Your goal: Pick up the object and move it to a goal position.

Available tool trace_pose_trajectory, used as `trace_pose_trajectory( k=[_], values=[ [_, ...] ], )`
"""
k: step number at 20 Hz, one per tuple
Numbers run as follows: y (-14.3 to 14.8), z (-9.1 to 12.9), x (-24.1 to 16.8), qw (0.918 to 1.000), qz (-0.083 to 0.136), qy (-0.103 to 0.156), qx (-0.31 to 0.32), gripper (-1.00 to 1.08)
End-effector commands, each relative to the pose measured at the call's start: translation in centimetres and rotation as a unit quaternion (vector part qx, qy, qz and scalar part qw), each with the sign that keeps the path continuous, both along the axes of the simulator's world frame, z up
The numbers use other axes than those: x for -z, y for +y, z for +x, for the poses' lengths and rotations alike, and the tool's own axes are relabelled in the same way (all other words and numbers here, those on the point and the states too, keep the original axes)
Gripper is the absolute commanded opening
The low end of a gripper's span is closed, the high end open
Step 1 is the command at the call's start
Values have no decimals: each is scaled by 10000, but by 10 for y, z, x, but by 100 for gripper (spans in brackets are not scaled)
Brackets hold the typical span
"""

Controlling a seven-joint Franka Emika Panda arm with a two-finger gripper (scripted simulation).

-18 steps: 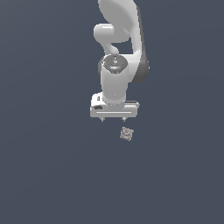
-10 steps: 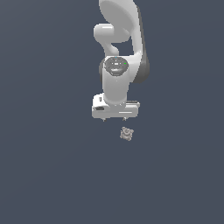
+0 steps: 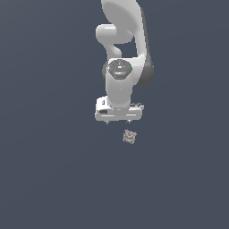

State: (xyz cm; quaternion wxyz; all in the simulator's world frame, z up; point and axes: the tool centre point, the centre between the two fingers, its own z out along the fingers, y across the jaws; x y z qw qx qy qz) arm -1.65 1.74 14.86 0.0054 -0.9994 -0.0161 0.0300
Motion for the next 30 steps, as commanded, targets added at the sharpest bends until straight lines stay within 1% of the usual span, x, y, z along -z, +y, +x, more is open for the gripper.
trace_pose_trajectory(
  k=[1, 7, 12, 21, 26, 30],
  values=[
    [2, 1, 2, 10000, -5, -7, 64, 100],
    [12, 5, 9, 9993, -28, -48, 381, 100],
    [24, 10, 19, 9968, -55, -103, 792, 100],
    [50, 18, 39, 9865, -96, -218, 1622, 100],
    [59, 20, 46, 9813, -106, -259, 1905, 100],
    [63, 21, 50, 9786, -109, -278, 2034, 100]
  ],
)
